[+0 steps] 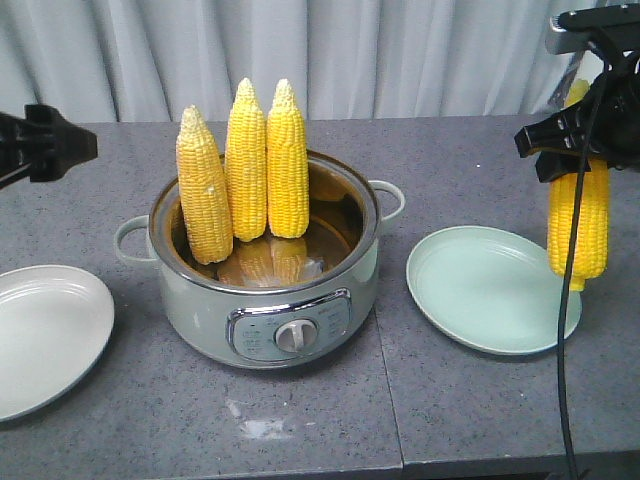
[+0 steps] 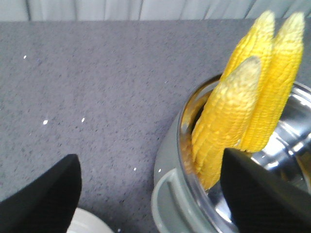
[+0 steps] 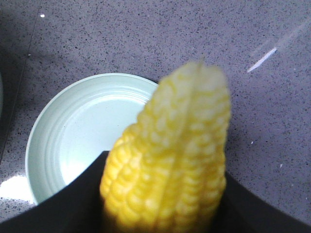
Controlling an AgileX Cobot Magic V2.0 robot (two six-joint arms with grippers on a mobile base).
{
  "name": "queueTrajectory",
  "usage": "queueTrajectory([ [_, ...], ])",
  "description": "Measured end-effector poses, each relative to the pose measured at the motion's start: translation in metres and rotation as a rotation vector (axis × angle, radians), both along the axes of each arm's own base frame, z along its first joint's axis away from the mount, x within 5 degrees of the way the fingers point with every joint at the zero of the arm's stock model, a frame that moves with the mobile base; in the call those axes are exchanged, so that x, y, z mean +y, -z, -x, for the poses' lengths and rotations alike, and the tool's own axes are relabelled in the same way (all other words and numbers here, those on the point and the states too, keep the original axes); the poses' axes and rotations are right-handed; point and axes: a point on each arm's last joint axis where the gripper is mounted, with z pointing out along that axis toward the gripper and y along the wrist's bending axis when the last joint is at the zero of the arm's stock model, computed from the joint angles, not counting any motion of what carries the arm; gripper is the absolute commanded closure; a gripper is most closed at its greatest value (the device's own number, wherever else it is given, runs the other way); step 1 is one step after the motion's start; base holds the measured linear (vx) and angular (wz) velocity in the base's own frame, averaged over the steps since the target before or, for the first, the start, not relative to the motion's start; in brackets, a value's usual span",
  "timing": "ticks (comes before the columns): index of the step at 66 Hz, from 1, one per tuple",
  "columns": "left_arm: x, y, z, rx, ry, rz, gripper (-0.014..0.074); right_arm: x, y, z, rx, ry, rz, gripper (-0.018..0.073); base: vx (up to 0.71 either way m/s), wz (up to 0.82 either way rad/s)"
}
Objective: Distribute corn equally
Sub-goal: 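Move the left gripper to the corn cob nearest the white plate and grasp it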
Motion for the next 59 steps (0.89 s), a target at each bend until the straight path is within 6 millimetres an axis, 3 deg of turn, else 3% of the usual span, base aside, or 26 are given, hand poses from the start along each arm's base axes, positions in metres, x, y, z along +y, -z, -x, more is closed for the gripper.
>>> queueTrajectory([
  [13, -0.011, 0.0, -0.018, -0.041, 0.138, -0.024, 0.0045, 0.0, 0.0, 0.0, 0.0, 0.0, 0.0, 0.0386, 0.0, 0.0],
  [41, -0.033, 0.039, -0.05, -0.035, 0.452, -0.065, 0.0045, 0.0, 0.0, 0.0, 0.0, 0.0, 0.0, 0.0386, 0.0, 0.0],
  [59, -0.036, 0.056, -0.062, -0.038, 0.509, -0.105, 0.0045, 0.0, 0.0, 0.0, 0.0, 0.0, 0.0, 0.0386, 0.0, 0.0],
])
